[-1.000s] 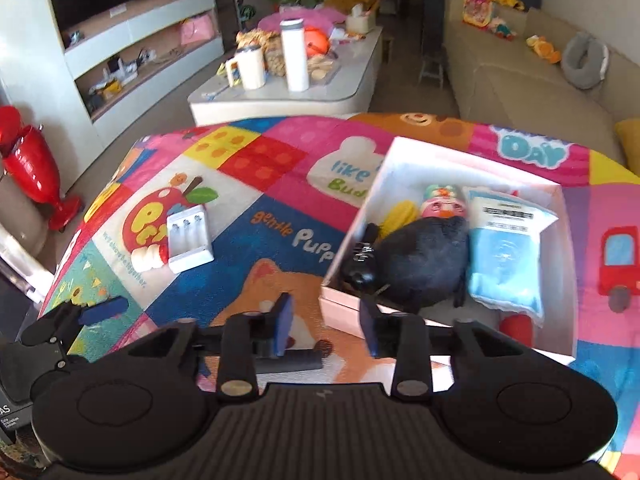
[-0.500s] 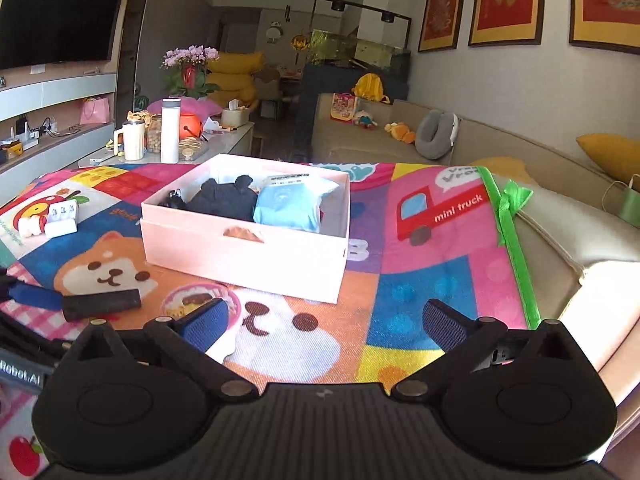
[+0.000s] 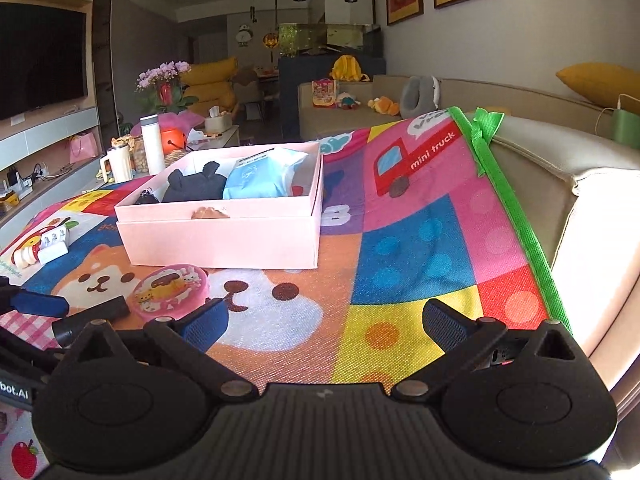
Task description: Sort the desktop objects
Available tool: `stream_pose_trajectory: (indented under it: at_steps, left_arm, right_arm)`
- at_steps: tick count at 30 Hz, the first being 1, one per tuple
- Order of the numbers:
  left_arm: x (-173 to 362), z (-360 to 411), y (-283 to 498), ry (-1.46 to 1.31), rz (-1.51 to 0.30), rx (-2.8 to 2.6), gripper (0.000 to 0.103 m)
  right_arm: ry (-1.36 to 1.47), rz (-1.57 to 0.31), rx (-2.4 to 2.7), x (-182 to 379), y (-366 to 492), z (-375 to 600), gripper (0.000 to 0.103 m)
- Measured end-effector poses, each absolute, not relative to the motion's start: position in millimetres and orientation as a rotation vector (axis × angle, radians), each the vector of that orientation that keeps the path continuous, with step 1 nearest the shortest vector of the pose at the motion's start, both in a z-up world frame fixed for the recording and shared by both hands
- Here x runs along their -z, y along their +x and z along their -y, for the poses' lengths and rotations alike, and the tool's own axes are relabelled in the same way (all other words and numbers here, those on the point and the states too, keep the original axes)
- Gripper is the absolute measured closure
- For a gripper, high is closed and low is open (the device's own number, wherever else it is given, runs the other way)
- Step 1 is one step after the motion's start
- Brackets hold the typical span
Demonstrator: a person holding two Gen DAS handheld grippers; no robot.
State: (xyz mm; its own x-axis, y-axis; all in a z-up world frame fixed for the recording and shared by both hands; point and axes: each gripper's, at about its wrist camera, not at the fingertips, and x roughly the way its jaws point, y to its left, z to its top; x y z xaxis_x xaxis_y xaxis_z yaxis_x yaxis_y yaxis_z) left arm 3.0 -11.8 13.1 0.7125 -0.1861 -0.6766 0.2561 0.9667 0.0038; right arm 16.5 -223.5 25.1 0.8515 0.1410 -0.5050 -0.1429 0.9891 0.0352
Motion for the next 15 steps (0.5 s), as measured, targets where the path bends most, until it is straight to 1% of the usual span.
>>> stream_pose_trajectory:
  at_steps: [9, 13, 14, 15]
  left_arm:
    - [-7.4, -12.6, -3.5, 0.128, -0.74, 0.125, 0.0]
    - [-7.7, -21.0, -4.9, 0.112, -0.746, 0.121, 0.0]
    - [-7.5, -22.2, -7.0, 0.11, -0.747, 0.128, 0.0]
    - [-7.3, -23.2, -9.4, 0.112, -0.748, 0.134, 0.0]
  right_arm:
    - [0.012, -0.553, -0.165, -26.5, 14.3, 215.4, 0.0]
    - [0.024, -0.495, -0.262, -40.7, 1.3, 204.7, 0.0]
    - [0.022, -0.474, -0.287, -46.0, -1.4, 199.4, 0.002]
    - [0.008, -0.458, -0.317, -53.4, -2.9, 190.1, 0.013]
